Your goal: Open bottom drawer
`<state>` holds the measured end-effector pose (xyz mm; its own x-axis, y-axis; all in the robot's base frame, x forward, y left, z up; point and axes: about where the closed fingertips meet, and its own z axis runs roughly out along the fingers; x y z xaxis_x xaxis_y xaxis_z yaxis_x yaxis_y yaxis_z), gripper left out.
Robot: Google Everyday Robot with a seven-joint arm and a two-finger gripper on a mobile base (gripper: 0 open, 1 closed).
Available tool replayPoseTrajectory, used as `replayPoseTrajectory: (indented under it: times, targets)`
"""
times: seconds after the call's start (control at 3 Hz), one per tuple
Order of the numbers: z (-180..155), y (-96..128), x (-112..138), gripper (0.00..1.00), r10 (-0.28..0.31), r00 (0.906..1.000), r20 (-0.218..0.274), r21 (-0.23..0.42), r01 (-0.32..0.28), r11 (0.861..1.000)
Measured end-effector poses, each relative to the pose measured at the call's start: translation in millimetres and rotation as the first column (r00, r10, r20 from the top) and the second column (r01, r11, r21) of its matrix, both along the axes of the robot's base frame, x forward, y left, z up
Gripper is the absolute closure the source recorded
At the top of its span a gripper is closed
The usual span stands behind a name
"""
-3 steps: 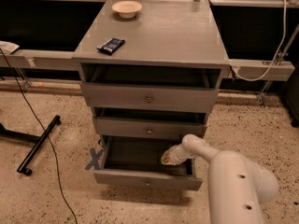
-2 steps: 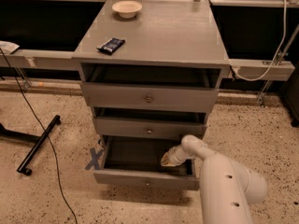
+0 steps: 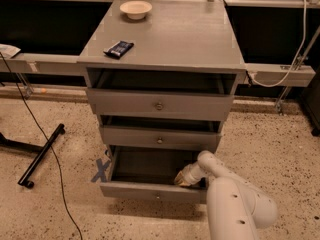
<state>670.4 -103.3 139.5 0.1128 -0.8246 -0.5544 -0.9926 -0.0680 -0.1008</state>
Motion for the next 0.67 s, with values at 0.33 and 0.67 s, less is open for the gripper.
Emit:
replayPoseTrajectory:
  times: [0.33, 0.67]
  targets:
    - [-15, -16, -19, 1.0, -0.014, 0.9985, -0.054, 0.005, 0.014, 1.0]
    - [-18, -34, -38, 1.0, -0.018, 0.9963, -0.084, 0.002, 0.018, 1.0]
